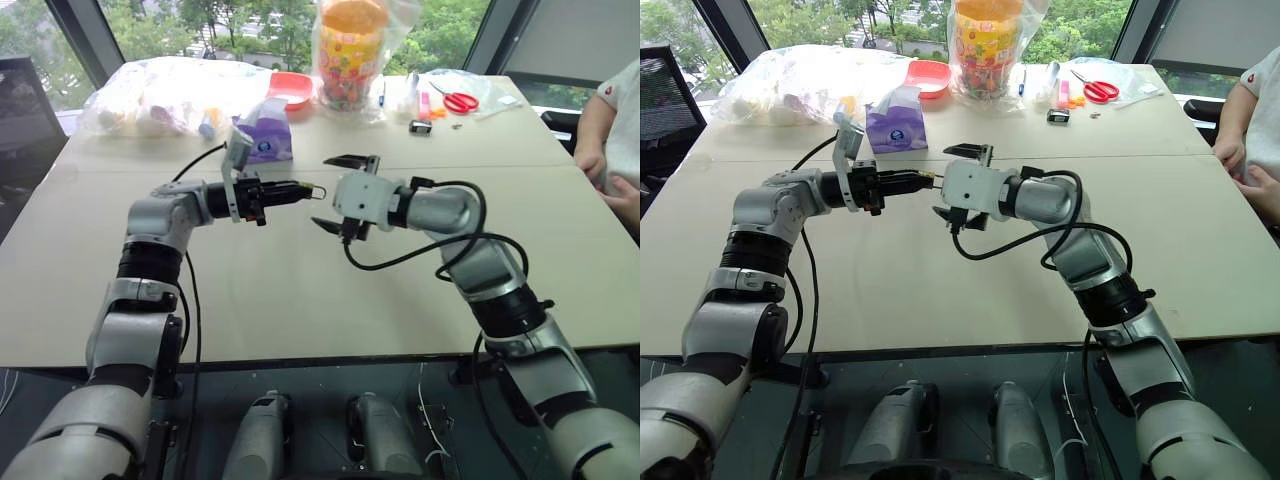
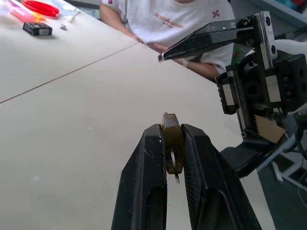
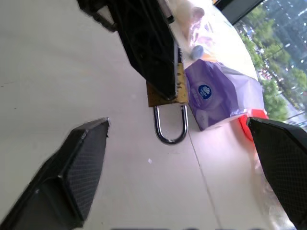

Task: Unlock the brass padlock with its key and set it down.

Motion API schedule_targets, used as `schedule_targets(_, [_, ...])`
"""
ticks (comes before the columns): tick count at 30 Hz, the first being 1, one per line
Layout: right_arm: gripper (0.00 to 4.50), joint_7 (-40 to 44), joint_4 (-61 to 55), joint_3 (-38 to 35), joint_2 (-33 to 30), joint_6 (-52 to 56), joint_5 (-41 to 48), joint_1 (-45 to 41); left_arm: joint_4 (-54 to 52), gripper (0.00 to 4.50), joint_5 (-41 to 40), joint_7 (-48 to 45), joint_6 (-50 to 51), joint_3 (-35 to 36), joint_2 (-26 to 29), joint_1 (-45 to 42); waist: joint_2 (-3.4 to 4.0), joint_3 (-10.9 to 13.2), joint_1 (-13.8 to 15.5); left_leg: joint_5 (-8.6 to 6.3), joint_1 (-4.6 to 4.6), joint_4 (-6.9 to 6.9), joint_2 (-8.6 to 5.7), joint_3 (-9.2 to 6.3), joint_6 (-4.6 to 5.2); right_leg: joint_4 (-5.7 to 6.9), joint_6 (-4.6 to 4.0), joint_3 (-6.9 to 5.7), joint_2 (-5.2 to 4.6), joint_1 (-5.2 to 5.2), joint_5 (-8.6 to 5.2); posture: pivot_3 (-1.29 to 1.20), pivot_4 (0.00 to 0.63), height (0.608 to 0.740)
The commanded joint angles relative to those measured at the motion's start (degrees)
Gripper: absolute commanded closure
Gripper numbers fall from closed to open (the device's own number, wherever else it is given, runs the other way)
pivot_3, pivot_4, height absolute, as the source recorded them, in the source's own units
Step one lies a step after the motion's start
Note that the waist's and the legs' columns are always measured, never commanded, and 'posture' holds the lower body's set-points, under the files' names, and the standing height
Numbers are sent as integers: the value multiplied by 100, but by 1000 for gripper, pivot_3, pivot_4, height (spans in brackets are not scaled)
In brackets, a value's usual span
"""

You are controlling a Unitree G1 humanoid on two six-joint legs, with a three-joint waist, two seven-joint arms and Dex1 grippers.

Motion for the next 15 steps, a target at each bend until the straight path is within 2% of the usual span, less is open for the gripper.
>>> schedule_targets(1, [39, -324, -803, -839, 301, 1155, 860, -36, -393, 4500, -206, -141, 60, 128, 44, 19, 0, 0, -7, 0, 0, 0, 1, -1, 0, 1, 0, 0, 0, 0, 0, 0, 150, 740])
schedule_targets(6, [39, -693, -931, -944, 394, 1609, 1038, -101, -590, 4500, -245, -190, 151, 84, 30, 72, 0, 0, -9, 0, 5, 2, 2, -1, 0, 8, -1, 0, 0, 0, 1, 0, 150, 740])
schedule_targets(15, [39, -818, -640, -613, 309, 1469, 1043, -52, -1028, 4500, -392, -370, 366, 39, 84, 178, 0, 0, -11, 0, 4, 2, 1, 0, 0, 8, -1, 0, 1, 0, 0, 0, 150, 740])
